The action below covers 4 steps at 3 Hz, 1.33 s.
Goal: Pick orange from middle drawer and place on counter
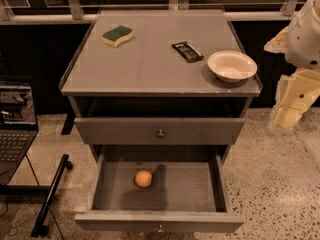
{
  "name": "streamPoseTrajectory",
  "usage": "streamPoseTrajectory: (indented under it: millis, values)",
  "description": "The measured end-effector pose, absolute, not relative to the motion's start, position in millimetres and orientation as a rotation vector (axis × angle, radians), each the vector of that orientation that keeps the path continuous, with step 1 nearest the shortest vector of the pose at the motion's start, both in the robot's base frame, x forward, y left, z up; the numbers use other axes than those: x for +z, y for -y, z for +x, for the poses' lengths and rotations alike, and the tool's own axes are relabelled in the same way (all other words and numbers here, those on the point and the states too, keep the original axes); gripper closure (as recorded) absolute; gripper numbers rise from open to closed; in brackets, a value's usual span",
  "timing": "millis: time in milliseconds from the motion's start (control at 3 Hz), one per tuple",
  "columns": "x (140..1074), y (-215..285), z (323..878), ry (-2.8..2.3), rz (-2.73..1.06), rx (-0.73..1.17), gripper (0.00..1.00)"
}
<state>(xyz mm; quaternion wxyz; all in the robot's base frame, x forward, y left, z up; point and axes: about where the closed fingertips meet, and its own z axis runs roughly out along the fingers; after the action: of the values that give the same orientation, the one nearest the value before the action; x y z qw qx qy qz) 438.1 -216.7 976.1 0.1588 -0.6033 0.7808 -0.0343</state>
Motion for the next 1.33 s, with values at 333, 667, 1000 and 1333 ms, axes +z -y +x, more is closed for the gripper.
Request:
streamPoseTrajectory:
  millis: [333,667,1000,1333]
  values:
    - [976,217,438,-2.232,-1.725,-0.098,0.0]
    - [971,217,439,-2.227,-1.68,-0.076,0.0]
    - [936,212,433,-2.237,-1.556,0.046,0.0]
    - [898,207,404,-2.251,-1.361,0.152,0.0]
